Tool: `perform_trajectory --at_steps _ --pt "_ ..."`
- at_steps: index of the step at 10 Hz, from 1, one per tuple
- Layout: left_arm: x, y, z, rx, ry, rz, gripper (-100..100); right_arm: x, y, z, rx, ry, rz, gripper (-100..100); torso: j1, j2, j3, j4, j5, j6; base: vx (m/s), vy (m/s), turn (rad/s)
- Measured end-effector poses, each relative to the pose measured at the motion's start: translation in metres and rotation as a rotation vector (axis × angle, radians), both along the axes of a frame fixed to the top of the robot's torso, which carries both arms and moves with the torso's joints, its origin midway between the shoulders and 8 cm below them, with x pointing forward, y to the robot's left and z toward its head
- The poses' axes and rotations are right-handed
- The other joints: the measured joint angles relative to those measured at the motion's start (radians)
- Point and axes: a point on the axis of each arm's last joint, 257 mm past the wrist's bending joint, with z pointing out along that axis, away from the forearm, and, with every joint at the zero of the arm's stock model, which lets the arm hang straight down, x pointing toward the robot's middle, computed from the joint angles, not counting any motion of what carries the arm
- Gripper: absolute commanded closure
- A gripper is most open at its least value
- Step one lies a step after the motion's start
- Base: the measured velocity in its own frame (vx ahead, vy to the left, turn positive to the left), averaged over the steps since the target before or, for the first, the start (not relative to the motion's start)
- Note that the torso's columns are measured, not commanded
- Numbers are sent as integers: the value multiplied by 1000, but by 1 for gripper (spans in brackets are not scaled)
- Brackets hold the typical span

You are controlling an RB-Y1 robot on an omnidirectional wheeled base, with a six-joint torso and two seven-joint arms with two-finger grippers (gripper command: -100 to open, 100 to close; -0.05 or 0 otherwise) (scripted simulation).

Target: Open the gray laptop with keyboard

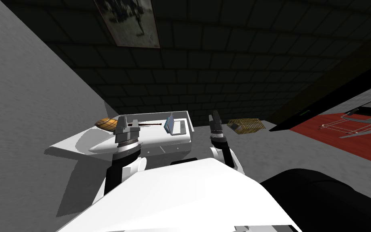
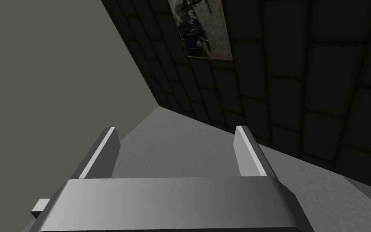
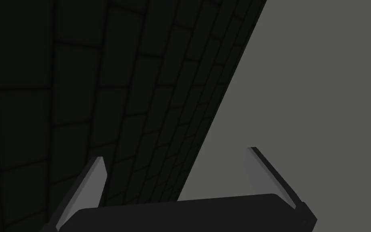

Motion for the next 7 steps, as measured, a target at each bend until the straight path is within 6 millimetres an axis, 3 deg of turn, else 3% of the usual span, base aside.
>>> perform_trajectory --at_steps 2,7 --pt "0 0 0 0 0 0 0 0 0 0 0 0 0 0 0 104 -209 105 0 0 0 0 0" --pt "0 0 0 0 0 0 0 0 0 0 0 0 0 0 0 470 -939 470 0 0 0 0 0"
